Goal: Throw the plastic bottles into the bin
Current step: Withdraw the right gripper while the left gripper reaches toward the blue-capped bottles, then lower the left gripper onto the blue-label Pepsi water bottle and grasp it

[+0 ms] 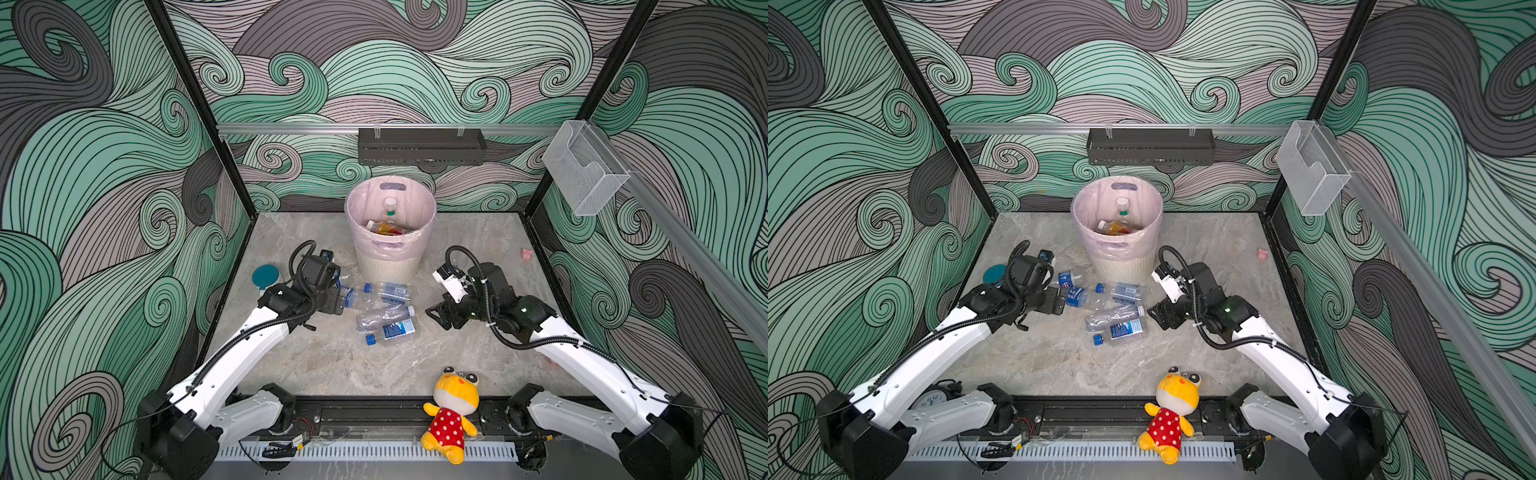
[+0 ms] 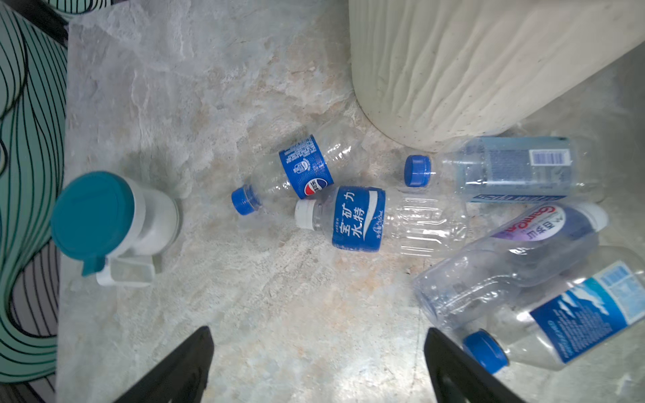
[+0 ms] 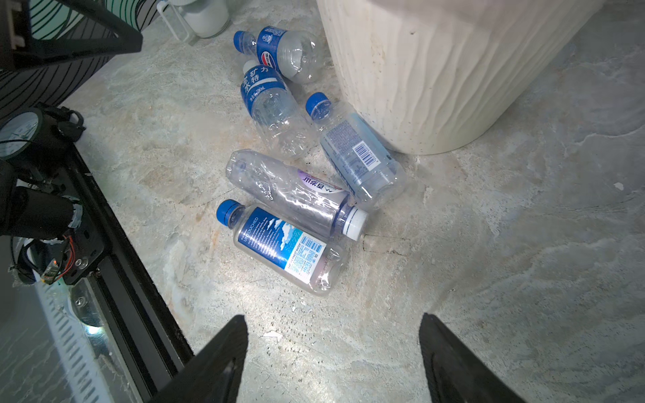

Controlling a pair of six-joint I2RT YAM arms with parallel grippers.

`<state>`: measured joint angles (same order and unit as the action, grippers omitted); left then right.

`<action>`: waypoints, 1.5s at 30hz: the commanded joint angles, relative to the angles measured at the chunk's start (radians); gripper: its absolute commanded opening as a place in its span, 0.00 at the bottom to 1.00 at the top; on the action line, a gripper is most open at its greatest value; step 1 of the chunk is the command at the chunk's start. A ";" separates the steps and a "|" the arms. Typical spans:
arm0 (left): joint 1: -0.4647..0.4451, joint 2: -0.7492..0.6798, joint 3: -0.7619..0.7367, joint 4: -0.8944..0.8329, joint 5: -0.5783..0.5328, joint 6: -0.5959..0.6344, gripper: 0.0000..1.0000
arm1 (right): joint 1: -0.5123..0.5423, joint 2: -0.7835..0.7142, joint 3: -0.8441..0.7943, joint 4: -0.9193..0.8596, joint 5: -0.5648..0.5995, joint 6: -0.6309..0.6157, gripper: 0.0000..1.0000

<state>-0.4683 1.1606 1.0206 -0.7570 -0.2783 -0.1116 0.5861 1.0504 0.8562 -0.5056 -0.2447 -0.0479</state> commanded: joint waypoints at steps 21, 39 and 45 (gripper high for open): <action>0.311 0.591 0.335 -0.036 0.361 0.769 0.85 | 0.003 -0.300 -0.220 0.235 0.125 0.160 0.81; 0.313 0.835 0.445 0.056 0.281 0.668 0.80 | 0.004 -0.350 -0.237 0.211 0.142 0.181 0.82; 0.313 0.849 0.433 0.105 0.292 0.634 0.77 | 0.004 -0.346 -0.227 0.216 0.148 0.183 0.82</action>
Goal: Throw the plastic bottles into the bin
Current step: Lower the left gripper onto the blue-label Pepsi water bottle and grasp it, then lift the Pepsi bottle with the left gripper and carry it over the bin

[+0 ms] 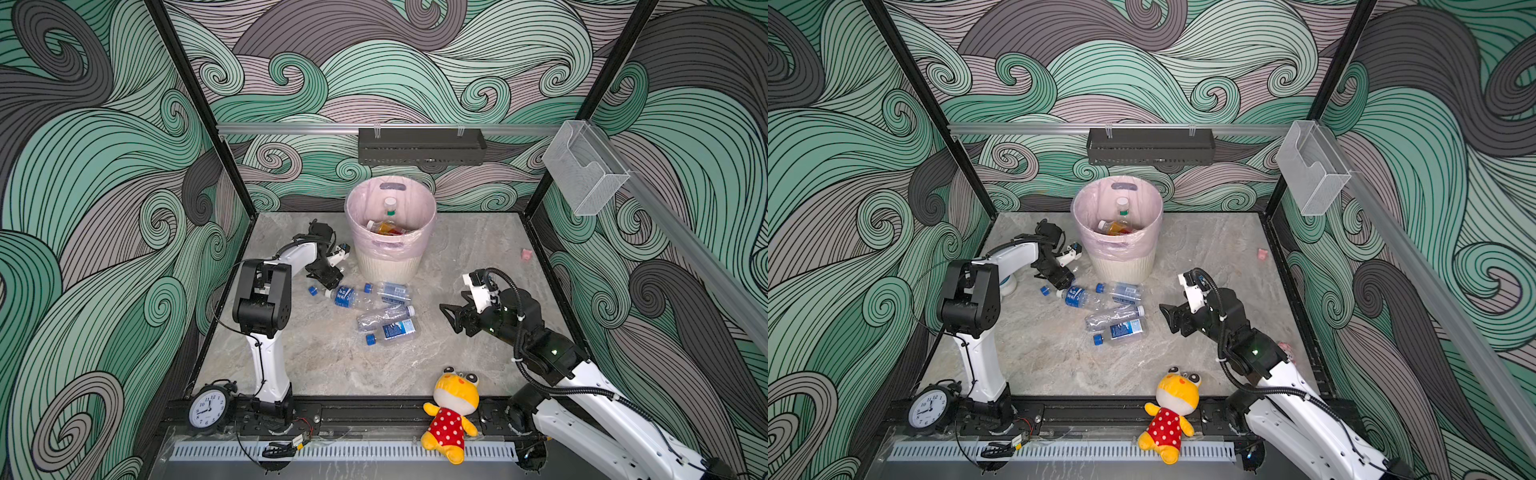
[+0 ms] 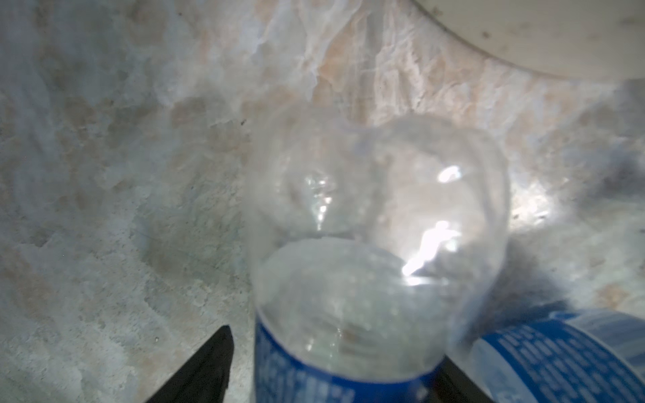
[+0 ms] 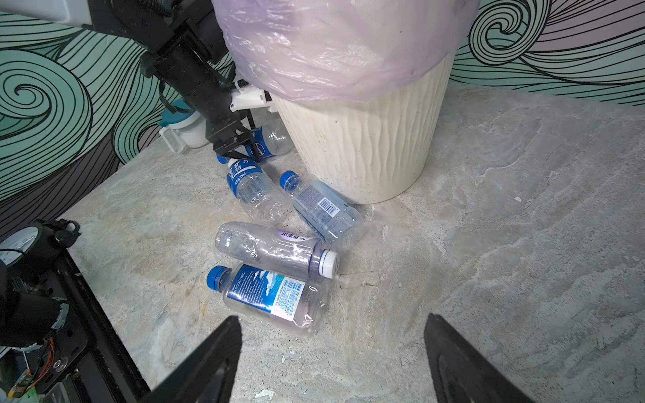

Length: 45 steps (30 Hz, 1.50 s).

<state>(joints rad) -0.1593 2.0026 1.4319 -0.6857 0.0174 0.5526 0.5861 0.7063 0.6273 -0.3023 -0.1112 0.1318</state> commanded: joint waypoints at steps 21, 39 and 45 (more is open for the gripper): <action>0.044 -0.313 -0.082 0.131 -0.218 -0.344 0.51 | 0.002 -0.005 0.003 -0.003 0.042 -0.001 0.83; 0.037 -1.012 -0.418 -0.010 0.019 -0.635 0.51 | 0.001 0.097 0.038 0.047 0.048 -0.009 0.82; 0.035 -1.228 -0.531 -0.075 0.053 -0.710 0.51 | 0.002 0.160 0.056 0.078 0.056 -0.002 0.80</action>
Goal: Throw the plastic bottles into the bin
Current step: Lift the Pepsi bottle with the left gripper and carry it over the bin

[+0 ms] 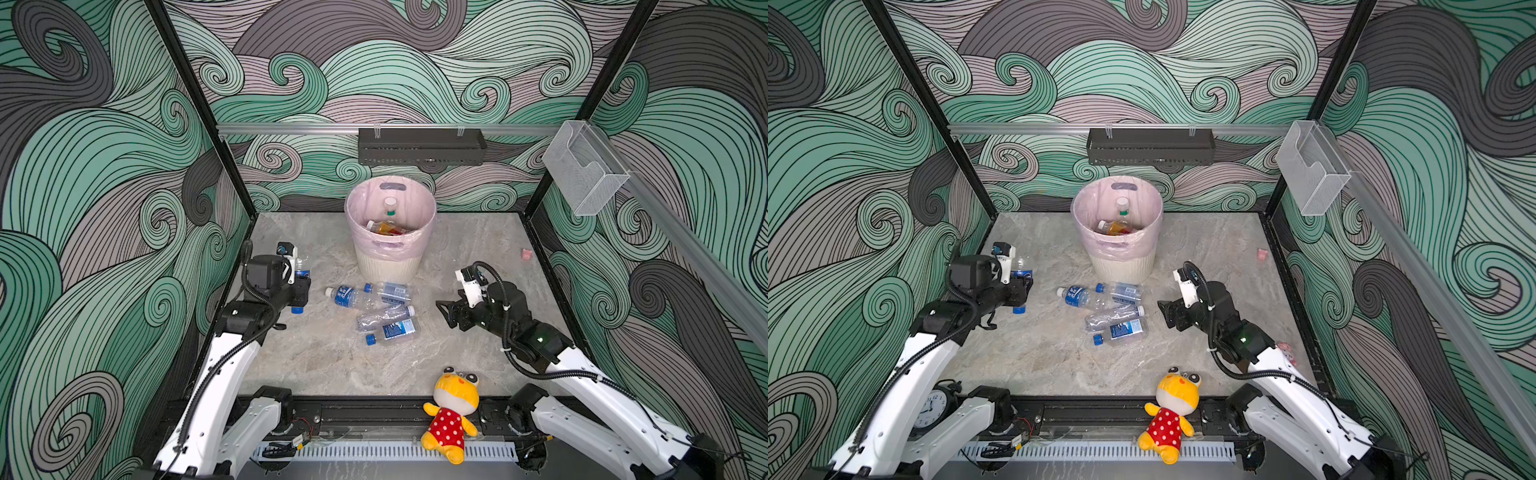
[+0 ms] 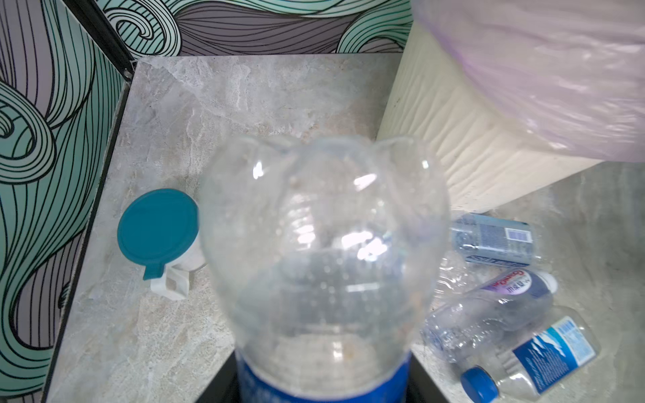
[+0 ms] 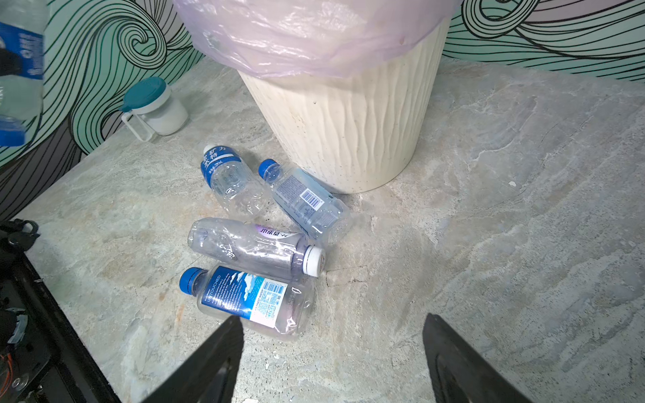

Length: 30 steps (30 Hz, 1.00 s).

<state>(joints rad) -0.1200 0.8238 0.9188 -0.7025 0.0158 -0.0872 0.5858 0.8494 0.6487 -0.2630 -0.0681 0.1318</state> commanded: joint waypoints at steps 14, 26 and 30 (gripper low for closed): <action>-0.004 -0.227 -0.057 -0.106 0.170 -0.051 0.54 | 0.002 0.066 0.054 0.044 0.044 0.005 0.80; -0.207 0.460 0.755 0.146 0.200 -0.047 0.59 | 0.004 0.073 0.063 0.065 0.039 0.041 0.80; -0.248 0.867 1.302 -0.078 0.235 -0.094 0.90 | 0.007 0.076 0.051 0.085 0.030 0.063 0.81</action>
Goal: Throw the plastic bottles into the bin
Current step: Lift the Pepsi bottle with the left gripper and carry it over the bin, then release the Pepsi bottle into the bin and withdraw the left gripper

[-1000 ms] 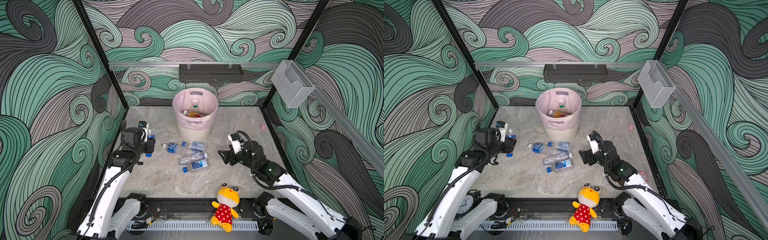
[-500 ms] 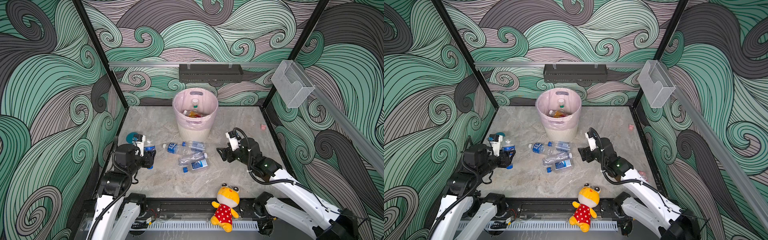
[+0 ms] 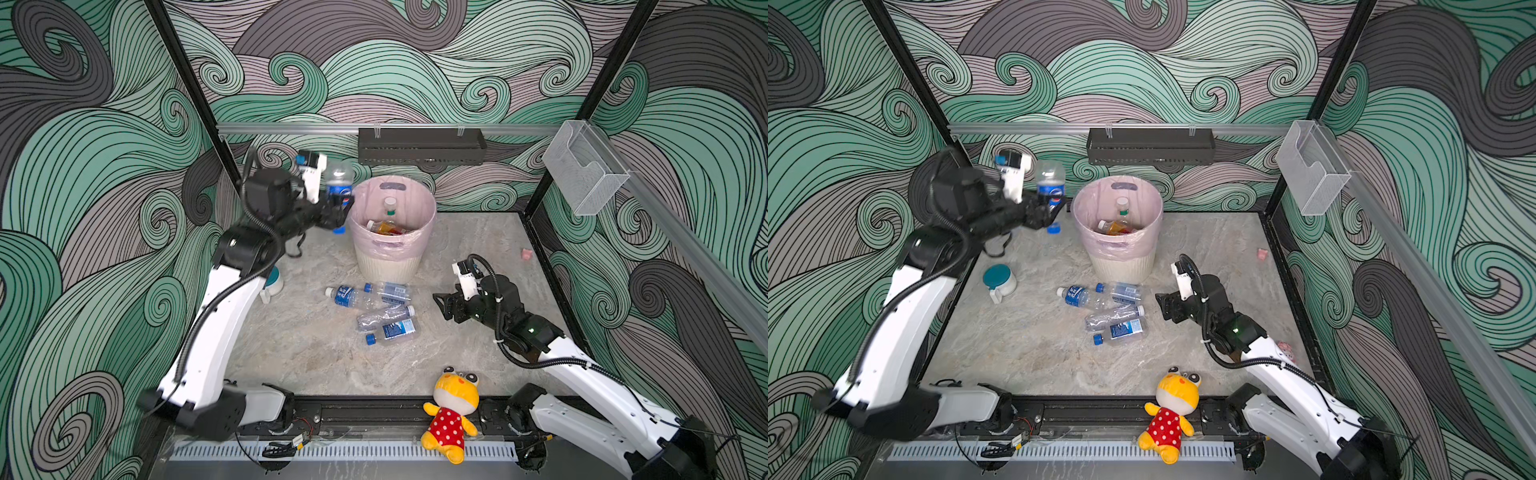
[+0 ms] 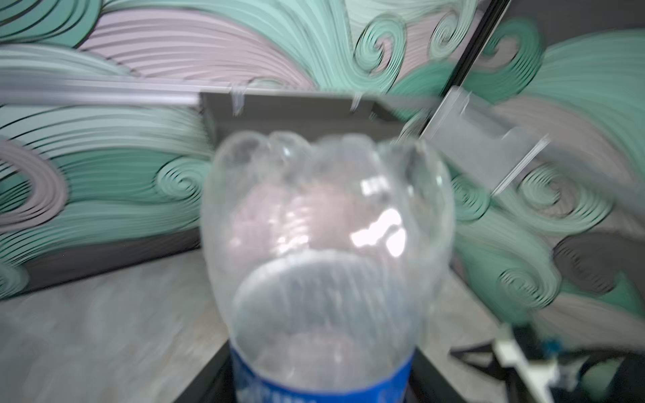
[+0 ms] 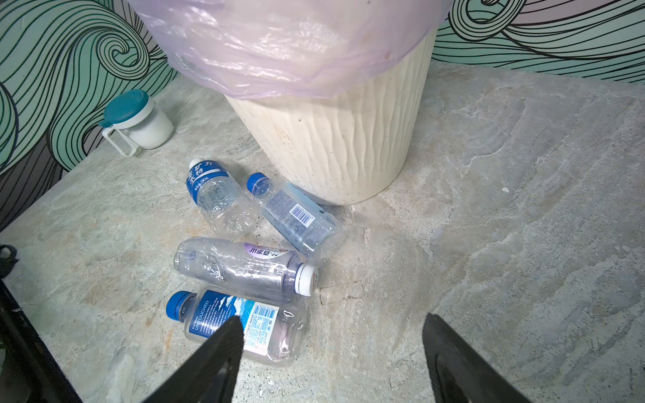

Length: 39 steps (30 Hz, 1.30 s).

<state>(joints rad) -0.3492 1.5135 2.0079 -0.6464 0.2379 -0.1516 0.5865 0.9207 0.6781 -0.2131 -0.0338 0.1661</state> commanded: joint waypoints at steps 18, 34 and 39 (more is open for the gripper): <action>-0.014 -0.446 -0.558 -0.062 -0.219 0.033 0.99 | 0.013 0.002 0.084 -0.109 -0.078 -0.105 0.84; -0.012 -0.847 -1.124 -0.073 -0.320 0.009 0.99 | 0.035 0.094 0.185 -0.280 -0.372 -0.311 0.85; -0.012 -0.886 -1.192 -0.042 -0.325 0.003 0.99 | 0.108 0.211 0.245 -0.379 -0.350 -0.455 0.85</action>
<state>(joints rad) -0.3668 0.6426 0.8257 -0.7132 -0.0669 -0.1307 0.6659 1.0847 0.8917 -0.5007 -0.3428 -0.1535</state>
